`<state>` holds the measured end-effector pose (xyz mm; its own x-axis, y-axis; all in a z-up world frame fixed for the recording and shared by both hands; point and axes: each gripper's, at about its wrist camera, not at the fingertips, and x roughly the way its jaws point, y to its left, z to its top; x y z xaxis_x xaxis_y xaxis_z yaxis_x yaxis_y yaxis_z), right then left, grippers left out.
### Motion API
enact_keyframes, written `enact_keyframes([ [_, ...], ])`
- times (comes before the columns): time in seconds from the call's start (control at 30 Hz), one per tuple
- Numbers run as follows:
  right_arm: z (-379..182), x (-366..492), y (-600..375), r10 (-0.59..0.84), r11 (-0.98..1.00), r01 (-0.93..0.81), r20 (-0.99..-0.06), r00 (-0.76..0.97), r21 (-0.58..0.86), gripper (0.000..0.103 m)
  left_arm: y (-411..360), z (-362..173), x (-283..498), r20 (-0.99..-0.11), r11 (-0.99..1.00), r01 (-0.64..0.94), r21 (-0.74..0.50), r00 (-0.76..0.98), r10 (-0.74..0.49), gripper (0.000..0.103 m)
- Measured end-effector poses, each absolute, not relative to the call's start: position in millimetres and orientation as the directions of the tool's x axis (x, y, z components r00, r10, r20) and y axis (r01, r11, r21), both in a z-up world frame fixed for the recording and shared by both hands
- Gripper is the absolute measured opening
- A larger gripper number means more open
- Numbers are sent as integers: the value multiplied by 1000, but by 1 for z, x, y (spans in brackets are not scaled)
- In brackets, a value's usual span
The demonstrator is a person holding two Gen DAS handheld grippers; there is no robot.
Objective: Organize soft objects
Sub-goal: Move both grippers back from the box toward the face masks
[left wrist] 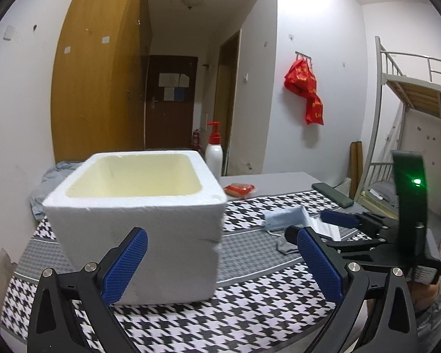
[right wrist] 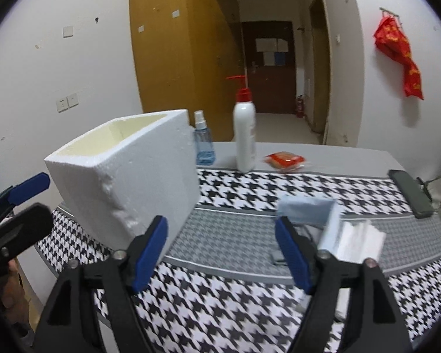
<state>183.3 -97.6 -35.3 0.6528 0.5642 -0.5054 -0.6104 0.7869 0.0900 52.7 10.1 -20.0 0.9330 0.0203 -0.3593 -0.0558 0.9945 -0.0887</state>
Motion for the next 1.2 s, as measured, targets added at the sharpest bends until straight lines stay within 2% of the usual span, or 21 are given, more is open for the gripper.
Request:
enact_keyframes([
  [0.17, -37, 177, -118, 539, 808, -584, -497, 679, 79, 96, 0, -23, 55, -364, 992, -34, -118, 931, -12, 102],
  [0.33, -38, 177, -139, 502, 842, -532, -487, 715, 88, 101, -13, -25, 63, -378, 994, -9, -106, 925, -32, 102],
  [0.5, -37, 176, -164, 446, 882, -463, -464, 766, 84, 101, -27, -31, 76, -405, 996, 22, -91, 912, -57, 102],
  [0.8, -43, 178, -204, 329, 938, -341, -479, 814, 64, 101, -52, -42, 97, -452, 991, 103, -85, 882, -130, 102],
  [1.2, -51, 174, -238, 265, 962, -263, -502, 823, 77, 101, -77, -44, 117, -482, 984, 166, -71, 858, -180, 102],
])
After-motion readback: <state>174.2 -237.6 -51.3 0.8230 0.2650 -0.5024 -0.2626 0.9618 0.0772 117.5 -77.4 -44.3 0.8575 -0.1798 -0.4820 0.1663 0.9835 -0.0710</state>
